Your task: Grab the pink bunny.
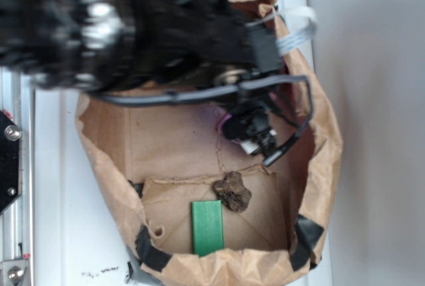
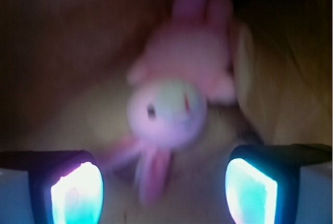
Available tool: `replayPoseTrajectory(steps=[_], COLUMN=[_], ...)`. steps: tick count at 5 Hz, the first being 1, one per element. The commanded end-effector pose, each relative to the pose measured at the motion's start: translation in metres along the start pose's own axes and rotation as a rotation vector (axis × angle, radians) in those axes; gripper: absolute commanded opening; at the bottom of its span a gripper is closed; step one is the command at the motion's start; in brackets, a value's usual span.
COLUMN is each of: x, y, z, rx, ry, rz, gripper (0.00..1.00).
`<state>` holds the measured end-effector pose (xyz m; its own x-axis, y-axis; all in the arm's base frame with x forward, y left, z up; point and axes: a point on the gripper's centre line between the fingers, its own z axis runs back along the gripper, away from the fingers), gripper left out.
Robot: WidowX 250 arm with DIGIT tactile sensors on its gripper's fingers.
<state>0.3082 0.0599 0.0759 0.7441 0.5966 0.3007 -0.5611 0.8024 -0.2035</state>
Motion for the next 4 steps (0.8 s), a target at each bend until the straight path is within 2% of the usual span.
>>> replayPoseTrajectory(steps=[1, 2, 3, 4], x=[0.012, 0.019, 0.026, 0.027], y=[0.009, 0.014, 0.014, 0.010], z=[0.013, 0.005, 0.003, 0.000], rx=[-0.030, -0.030, -0.045, -0.073], ry=[-0.085, -0.066, -0.093, -0.100], rz=[0.014, 0.128, 0.242, 0.238], gripper=[1.00, 1.00, 1.00, 1.00])
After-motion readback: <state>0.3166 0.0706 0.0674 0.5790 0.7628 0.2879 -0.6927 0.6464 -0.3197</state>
